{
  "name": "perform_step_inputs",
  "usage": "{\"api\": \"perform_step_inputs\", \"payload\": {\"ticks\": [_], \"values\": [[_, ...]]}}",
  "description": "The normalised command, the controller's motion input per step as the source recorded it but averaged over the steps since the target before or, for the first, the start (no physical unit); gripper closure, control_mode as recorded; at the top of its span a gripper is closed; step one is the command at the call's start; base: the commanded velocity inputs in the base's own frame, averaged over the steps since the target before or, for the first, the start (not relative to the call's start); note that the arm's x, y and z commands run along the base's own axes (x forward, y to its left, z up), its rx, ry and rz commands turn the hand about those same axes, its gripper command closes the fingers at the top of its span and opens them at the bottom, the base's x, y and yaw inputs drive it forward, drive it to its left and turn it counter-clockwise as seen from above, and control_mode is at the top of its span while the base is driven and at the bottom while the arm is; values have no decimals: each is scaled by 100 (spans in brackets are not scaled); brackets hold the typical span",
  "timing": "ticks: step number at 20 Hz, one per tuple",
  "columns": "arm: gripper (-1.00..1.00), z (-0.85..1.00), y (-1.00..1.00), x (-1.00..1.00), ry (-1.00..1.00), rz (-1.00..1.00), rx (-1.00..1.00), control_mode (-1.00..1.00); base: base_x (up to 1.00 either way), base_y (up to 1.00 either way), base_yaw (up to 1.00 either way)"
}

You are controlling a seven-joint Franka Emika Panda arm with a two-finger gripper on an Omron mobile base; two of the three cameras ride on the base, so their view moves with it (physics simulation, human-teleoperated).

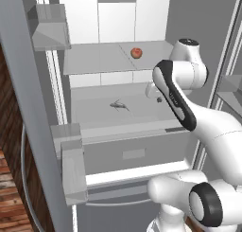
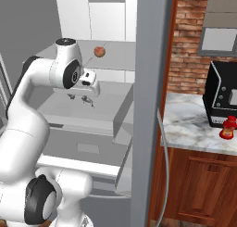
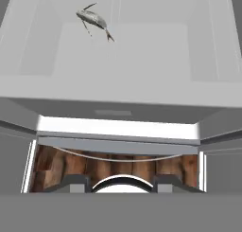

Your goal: Place the condiment bottle and ketchup from the counter to the top shelf of the fridge. If the existing items in the fridge are on the top shelf, move them to other shelves.

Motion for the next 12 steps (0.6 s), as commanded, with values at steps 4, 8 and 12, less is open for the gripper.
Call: {"api": "perform_step_inputs", "payload": {"ticks": [4,8,12], "values": [[-100,2,0,-29,-17,0,0,-100,0,0,0],[-100,41,-1,-42,-42,0,3,-100,0,0,0],[-100,62,0,-14,-42,0,1,-100,0,0,0]]}}
